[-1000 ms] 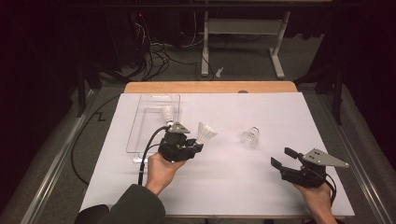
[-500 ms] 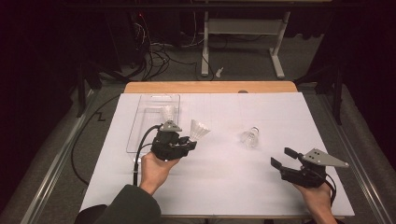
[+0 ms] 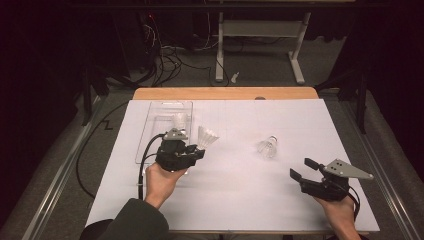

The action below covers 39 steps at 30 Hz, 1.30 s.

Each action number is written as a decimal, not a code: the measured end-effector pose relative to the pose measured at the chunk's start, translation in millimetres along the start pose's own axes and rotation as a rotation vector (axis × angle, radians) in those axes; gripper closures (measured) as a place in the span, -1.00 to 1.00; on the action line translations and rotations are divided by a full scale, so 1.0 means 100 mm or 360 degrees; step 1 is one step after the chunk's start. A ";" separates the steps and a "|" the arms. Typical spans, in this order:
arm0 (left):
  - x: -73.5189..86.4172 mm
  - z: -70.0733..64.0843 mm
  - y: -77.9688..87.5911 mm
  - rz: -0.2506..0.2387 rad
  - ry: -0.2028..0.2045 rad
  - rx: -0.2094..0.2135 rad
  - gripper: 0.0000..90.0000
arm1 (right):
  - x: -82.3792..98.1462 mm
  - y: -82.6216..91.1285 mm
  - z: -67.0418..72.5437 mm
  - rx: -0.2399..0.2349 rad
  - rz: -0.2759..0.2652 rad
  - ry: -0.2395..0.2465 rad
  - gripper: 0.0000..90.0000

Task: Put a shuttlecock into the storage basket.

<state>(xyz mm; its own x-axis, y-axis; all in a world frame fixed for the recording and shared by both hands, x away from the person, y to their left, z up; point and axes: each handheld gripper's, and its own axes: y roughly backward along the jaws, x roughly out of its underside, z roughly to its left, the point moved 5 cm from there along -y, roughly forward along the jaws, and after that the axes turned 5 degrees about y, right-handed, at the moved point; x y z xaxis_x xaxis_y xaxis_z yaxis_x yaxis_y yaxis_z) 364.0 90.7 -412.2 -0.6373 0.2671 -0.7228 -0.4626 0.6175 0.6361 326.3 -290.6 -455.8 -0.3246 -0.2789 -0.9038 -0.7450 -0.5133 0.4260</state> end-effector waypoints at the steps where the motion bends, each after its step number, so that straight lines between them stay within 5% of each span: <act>1: 0.00 0.01 0.01 -0.0006 0.0003 -0.0002 0.45 | 0.00 0.00 0.00 0.0001 -0.0001 -0.0001 -0.31; 39: 0.08 0.40 0.37 -0.0133 0.0132 -0.0140 0.45 | 0.00 0.00 0.00 0.0003 -0.0003 -0.0007 -0.31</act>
<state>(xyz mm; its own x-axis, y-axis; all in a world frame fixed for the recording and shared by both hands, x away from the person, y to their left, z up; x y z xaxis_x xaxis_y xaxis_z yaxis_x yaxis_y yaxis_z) 365.9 145.3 -405.0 -0.6412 0.1535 -0.7518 -0.5659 0.5670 0.5985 326.2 -290.8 -455.6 -0.3256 -0.2742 -0.9049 -0.7467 -0.5125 0.4240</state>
